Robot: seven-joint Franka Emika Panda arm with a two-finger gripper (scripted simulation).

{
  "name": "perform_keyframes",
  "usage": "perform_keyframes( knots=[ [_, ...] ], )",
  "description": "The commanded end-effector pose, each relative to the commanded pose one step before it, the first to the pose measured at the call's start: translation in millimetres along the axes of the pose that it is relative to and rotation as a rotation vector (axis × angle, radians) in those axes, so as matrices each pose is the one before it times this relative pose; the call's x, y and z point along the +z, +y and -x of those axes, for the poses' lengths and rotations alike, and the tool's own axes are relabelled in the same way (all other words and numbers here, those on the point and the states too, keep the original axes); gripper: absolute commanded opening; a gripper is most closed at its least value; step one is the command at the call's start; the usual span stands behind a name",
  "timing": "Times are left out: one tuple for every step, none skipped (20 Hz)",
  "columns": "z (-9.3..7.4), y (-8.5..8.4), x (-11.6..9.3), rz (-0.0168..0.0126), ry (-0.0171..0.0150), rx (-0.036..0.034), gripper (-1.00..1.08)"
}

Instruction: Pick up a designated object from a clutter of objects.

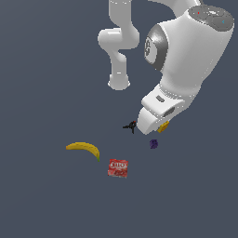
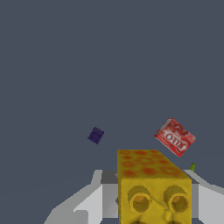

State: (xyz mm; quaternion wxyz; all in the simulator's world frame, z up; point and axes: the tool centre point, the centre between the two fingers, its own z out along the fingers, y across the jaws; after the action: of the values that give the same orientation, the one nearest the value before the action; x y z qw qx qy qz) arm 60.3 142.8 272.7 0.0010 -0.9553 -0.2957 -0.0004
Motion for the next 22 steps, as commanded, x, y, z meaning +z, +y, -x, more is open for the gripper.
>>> perform_keyframes(
  knots=[
    [-7.94, 4.72, -19.62, 0.00021, -0.00091, 0.00034, -1.00],
    [-3.11, 1.77, -7.09, 0.00000, 0.00000, 0.00000, -1.00],
    [-3.05, 1.73, -6.87, 0.00000, 0.00000, 0.00000, -1.00],
    [-2.93, 1.66, -6.53, 0.00000, 0.00000, 0.00000, -1.00],
    [-2.74, 1.55, -6.04, 0.00000, 0.00000, 0.00000, -1.00],
    [-2.50, 1.51, -5.59, 0.00053, -0.00016, 0.00041, -1.00],
    [-2.36, 1.33, -5.10, 0.00000, 0.00000, 0.00000, -1.00],
    [-2.18, 1.22, -4.66, 0.00000, 0.00000, 0.00000, -1.00],
    [-2.01, 1.12, -4.25, 0.00000, 0.00000, 0.00000, -1.00],
    [-1.85, 1.03, -3.86, 0.00000, 0.00000, 0.00000, -1.00],
    [-1.66, 0.98, -3.52, 0.00055, -0.00017, 0.00038, -1.00],
    [-1.54, 0.85, -3.14, 0.00000, 0.00000, 0.00000, -1.00],
    [-1.40, 0.77, -2.80, 0.00000, 0.00000, 0.00000, -1.00],
    [-1.25, 0.69, -2.48, 0.00000, 0.00000, 0.00000, -1.00],
    [-1.12, 0.61, -2.18, 0.00000, 0.00000, 0.00000, -1.00],
    [-0.98, 0.54, -1.89, 0.00000, 0.00000, 0.00000, -1.00],
    [-0.84, 0.46, -1.61, 0.00000, 0.00000, 0.00000, -1.00],
    [-0.71, 0.39, -1.35, 0.00000, 0.00000, 0.00000, -1.00],
    [-0.58, 0.32, -1.09, 0.00000, 0.00000, 0.00000, -1.00],
    [-0.45, 0.25, -0.84, 0.00000, 0.00000, 0.00000, -1.00],
    [-0.32, 0.17, -0.60, 0.00000, 0.00000, 0.00000, -1.00],
    [-0.19, 0.10, -0.36, 0.00000, 0.00000, 0.00000, -1.00]
  ],
)
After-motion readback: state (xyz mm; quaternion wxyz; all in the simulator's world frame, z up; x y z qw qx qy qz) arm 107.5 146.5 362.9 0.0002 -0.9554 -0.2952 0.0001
